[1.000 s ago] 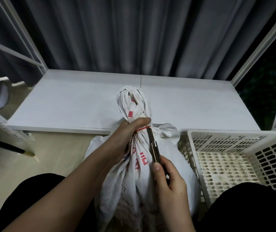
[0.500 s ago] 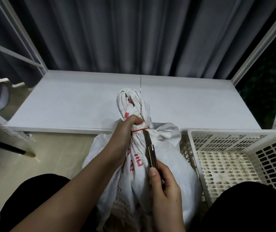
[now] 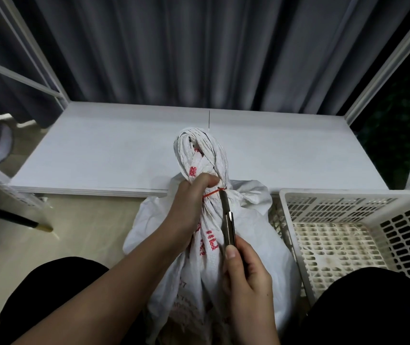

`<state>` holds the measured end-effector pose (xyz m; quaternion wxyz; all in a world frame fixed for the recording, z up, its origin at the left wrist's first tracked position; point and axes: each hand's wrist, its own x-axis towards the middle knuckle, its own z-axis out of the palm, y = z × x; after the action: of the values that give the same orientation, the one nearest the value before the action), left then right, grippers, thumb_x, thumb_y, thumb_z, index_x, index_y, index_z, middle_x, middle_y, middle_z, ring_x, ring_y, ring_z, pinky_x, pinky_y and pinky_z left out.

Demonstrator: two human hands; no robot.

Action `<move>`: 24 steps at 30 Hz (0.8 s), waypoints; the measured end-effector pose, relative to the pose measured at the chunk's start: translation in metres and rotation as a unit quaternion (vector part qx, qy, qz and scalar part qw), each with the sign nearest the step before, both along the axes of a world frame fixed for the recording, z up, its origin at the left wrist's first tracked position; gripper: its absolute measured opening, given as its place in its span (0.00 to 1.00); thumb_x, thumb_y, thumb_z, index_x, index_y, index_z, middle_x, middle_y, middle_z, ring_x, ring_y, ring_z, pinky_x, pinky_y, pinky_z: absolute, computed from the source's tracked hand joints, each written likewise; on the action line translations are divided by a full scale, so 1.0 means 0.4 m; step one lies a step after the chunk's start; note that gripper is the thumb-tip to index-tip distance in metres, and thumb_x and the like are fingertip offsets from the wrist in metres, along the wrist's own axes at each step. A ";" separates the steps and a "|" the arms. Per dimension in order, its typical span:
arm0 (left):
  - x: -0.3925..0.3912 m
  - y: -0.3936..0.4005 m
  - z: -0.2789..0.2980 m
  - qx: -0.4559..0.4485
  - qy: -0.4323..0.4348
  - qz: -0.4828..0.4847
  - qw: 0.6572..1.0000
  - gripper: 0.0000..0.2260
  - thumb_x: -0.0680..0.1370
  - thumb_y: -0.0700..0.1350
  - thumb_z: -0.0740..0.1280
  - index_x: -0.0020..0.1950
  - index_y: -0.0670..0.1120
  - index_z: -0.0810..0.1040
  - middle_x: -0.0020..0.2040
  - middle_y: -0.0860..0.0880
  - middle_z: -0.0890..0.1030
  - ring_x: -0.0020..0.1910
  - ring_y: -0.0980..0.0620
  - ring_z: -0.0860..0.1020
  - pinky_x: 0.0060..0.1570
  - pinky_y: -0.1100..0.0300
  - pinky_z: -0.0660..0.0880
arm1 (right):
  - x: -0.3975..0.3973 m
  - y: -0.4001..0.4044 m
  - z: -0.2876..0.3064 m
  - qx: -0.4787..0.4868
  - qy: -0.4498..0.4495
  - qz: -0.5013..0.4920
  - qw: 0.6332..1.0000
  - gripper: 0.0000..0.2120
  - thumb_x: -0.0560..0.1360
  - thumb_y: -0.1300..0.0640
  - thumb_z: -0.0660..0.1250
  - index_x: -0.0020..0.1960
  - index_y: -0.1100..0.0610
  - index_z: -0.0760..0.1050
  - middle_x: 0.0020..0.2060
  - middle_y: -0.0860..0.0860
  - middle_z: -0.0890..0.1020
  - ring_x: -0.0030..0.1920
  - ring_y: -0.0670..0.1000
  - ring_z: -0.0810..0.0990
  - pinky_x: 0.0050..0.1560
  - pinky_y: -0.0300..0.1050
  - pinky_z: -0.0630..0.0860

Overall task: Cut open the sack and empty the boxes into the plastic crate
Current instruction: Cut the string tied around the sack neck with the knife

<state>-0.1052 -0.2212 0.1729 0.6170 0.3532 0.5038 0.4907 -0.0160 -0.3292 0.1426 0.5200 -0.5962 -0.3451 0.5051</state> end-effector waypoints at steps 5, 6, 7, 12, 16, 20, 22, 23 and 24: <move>0.008 -0.013 0.004 0.039 0.014 0.016 0.999 0.09 0.76 0.46 0.64 0.37 0.47 0.77 0.32 0.54 0.81 0.35 0.59 0.80 0.38 0.65 0.76 | 0.015 0.005 0.043 -0.046 0.098 0.014 0.994 0.07 0.77 0.61 0.63 0.47 0.57 0.80 0.25 0.49 0.68 0.22 0.42 0.61 0.21 0.31 0.58; 0.009 -0.014 0.003 0.045 0.021 0.022 0.999 0.09 0.77 0.46 0.64 0.37 0.47 0.77 0.31 0.55 0.81 0.34 0.60 0.79 0.37 0.68 0.75 | 0.018 0.006 0.048 -0.052 0.119 0.021 0.991 0.08 0.77 0.61 0.62 0.45 0.58 0.79 0.24 0.49 0.67 0.22 0.43 0.59 0.21 0.32 0.57; 0.009 -0.016 0.004 0.048 0.025 0.027 0.998 0.09 0.77 0.45 0.64 0.37 0.47 0.77 0.31 0.55 0.80 0.34 0.60 0.79 0.35 0.69 0.75 | 0.021 0.007 0.053 -0.060 0.142 0.025 0.988 0.08 0.77 0.61 0.62 0.42 0.58 0.78 0.24 0.50 0.66 0.21 0.44 0.58 0.21 0.31 0.55; 0.014 -0.027 0.002 0.050 0.044 0.007 0.998 0.09 0.79 0.43 0.62 0.39 0.47 0.75 0.28 0.59 0.78 0.32 0.64 0.77 0.36 0.69 0.74 | 0.032 0.016 0.065 -0.071 0.235 0.054 0.968 0.08 0.70 0.54 0.63 0.40 0.60 0.74 0.25 0.52 0.65 0.17 0.44 0.55 0.21 0.27 0.54; 0.012 -0.036 0.009 0.040 0.055 0.001 0.998 0.10 0.79 0.43 0.62 0.37 0.48 0.73 0.27 0.58 0.77 0.27 0.65 0.75 0.32 0.72 0.72 | 0.045 0.019 0.060 -0.067 0.260 0.083 0.960 0.13 0.70 0.54 0.63 0.47 0.63 0.75 0.26 0.53 0.66 0.17 0.44 0.55 0.19 0.28 0.56; 0.007 -0.019 0.011 0.035 0.077 -0.006 0.996 0.09 0.79 0.45 0.63 0.39 0.46 0.76 0.29 0.58 0.80 0.32 0.63 0.78 0.35 0.70 0.74 | 0.045 0.034 0.042 -0.067 0.210 0.094 0.971 0.08 0.73 0.53 0.62 0.45 0.56 0.77 0.26 0.50 0.66 0.18 0.43 0.57 0.16 0.30 0.54; -0.001 0.001 -0.003 0.038 0.118 -0.022 0.992 0.14 0.75 0.54 0.64 0.44 0.44 0.81 0.38 0.56 0.84 0.41 0.57 0.82 0.44 0.64 0.76 | 0.049 0.055 0.011 -0.074 0.091 0.107 0.987 0.10 0.74 0.47 0.62 0.37 0.49 0.74 0.25 0.46 0.66 0.19 0.41 0.62 0.17 0.30 0.57; -0.006 0.009 -0.012 0.031 0.146 -0.019 0.989 0.19 0.73 0.59 0.63 0.46 0.44 0.82 0.42 0.54 0.85 0.45 0.56 0.83 0.49 0.60 0.77 | 0.049 0.066 -0.006 -0.083 0.037 0.105 0.990 0.13 0.75 0.45 0.62 0.34 0.49 0.71 0.24 0.45 0.66 0.20 0.41 0.64 0.18 0.31 0.61; -0.010 0.016 -0.019 0.021 0.167 -0.012 0.986 0.22 0.71 0.63 0.62 0.47 0.46 0.83 0.44 0.52 0.86 0.47 0.55 0.83 0.52 0.56 0.76 | 0.048 0.078 -0.021 -0.087 -0.002 0.098 0.991 0.16 0.76 0.44 0.61 0.32 0.49 0.69 0.24 0.45 0.66 0.21 0.41 0.65 0.21 0.32 0.62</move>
<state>-0.1093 -0.2146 0.1652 0.5223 0.4491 0.5852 0.4278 0.0030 -0.2982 0.1344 0.4130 -0.6037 -0.3578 0.5806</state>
